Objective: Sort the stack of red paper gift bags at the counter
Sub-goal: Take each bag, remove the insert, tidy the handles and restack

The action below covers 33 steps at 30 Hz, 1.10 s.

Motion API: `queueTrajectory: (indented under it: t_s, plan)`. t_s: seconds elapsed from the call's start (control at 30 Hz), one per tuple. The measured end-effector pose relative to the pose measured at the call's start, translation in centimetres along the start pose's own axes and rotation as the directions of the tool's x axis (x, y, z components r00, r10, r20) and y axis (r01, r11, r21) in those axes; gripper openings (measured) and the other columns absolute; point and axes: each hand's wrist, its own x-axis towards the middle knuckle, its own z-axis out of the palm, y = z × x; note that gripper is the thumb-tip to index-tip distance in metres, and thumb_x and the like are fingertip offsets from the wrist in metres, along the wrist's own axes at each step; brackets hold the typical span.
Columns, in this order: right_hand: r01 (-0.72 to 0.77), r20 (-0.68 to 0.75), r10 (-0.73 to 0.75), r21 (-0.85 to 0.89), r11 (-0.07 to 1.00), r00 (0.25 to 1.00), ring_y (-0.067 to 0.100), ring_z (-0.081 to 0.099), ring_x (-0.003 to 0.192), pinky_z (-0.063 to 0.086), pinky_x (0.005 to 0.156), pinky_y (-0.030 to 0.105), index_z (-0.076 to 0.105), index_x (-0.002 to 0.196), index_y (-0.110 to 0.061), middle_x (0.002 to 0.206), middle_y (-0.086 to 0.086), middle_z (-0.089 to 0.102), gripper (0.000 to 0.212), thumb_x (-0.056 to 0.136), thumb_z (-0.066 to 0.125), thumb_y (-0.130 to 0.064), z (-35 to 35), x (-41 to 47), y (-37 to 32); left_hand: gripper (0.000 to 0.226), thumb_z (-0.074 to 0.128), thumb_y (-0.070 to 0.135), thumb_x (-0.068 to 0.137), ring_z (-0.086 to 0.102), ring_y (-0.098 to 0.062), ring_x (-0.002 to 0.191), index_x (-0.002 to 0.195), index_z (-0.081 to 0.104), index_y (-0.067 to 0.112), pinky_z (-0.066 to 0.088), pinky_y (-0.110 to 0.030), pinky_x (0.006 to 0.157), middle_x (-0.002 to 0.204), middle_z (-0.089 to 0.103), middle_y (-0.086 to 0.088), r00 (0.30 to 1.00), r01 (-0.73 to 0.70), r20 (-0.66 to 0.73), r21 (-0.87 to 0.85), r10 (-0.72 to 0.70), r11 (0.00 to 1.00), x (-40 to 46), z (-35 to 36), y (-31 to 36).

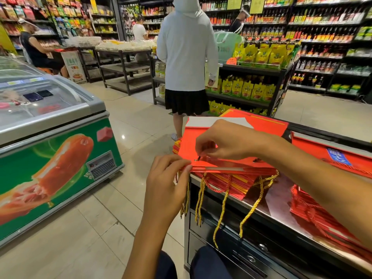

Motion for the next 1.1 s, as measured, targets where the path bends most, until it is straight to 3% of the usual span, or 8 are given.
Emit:
queueTrajectory:
  t_s: [0.33,0.5,0.63,0.77,0.83,0.93,1.1]
  plan:
    - [0.029,-0.007,-0.029,0.013,1.0,1.0,-0.009,0.056,0.072,0.041,0.07,0.006,0.076,0.101,-0.023,0.09,-0.016,0.071,0.01,0.096,0.069,-0.02,0.1,0.4,-0.5,0.016,0.071,0.018,0.095,0.056,-0.013,0.101,0.108,0.077,0.01,0.033,-0.005,0.092,0.105,0.069,-0.001,0.999,-0.05,-0.007,0.066,0.05,0.997,0.2,0.1,-0.2]
    - [0.013,-0.053,-0.011,0.03,0.999,0.999,-0.003,0.06,0.082,0.042,0.075,0.006,0.08,0.106,-0.022,0.1,-0.011,0.077,0.016,0.098,0.067,-0.024,0.1,0.2,-0.8,0.022,0.063,0.024,0.1,0.061,-0.018,0.103,0.112,0.074,0.009,0.045,-0.021,0.089,0.11,0.07,-0.004,0.995,-0.094,-0.01,0.128,0.096,0.987,0.6,0.5,-0.5]
    - [-0.049,-0.061,0.054,0.086,0.995,0.997,-0.001,0.065,0.094,0.051,0.082,0.024,0.072,0.122,-0.035,0.111,-0.016,0.075,0.03,0.098,0.058,-0.048,-0.2,-0.8,-1.2,0.022,0.061,0.024,0.101,0.062,-0.018,0.1,0.113,0.074,0.011,0.047,-0.025,0.084,0.107,0.071,-0.003,0.995,-0.058,-0.074,0.123,0.068,0.991,1.4,0.7,-0.3]
    - [-0.076,-0.06,0.081,0.088,0.993,0.995,-0.006,0.06,0.09,0.046,0.08,0.017,0.065,0.132,-0.037,0.118,-0.016,0.072,0.039,0.094,0.067,-0.047,0.5,-1.0,-1.0,0.016,0.067,0.018,0.1,0.062,-0.019,0.097,0.111,0.075,0.01,0.05,-0.031,0.082,0.105,0.071,-0.003,0.989,-0.01,-0.148,0.093,0.023,0.996,1.8,1.1,0.0]
    - [-0.122,-0.079,0.143,0.22,0.968,0.987,-0.011,0.062,0.095,0.048,0.083,0.013,0.062,0.133,-0.036,0.118,-0.016,0.072,0.045,0.091,0.073,-0.046,0.6,-1.1,-0.8,0.015,0.07,0.016,0.099,0.063,-0.021,0.097,0.11,0.076,0.009,0.051,-0.033,0.082,0.105,0.072,-0.003,0.985,0.002,-0.173,0.073,0.01,0.997,1.8,1.3,-0.1]
    - [-0.17,-0.065,0.201,0.322,0.931,0.977,-0.009,0.063,0.108,0.052,0.094,0.021,0.063,0.132,-0.032,0.12,-0.015,0.072,0.049,0.087,0.078,-0.043,0.7,-1.1,-0.6,0.016,0.07,0.018,0.098,0.064,-0.02,0.098,0.11,0.076,0.008,0.052,-0.033,0.082,0.105,0.072,-0.005,0.982,0.002,-0.189,0.073,0.011,0.997,1.7,1.4,0.0]
    - [-0.189,-0.074,0.225,0.335,0.923,0.971,-0.017,0.059,0.096,0.045,0.08,0.006,0.072,0.122,-0.03,0.113,-0.018,0.072,0.034,0.089,0.076,-0.034,0.5,-1.1,-0.4,0.015,0.07,0.018,0.098,0.064,-0.02,0.099,0.108,0.076,0.008,0.053,-0.035,0.082,0.106,0.072,-0.004,0.974,0.01,-0.225,0.039,-0.001,0.999,2.0,1.2,0.1]
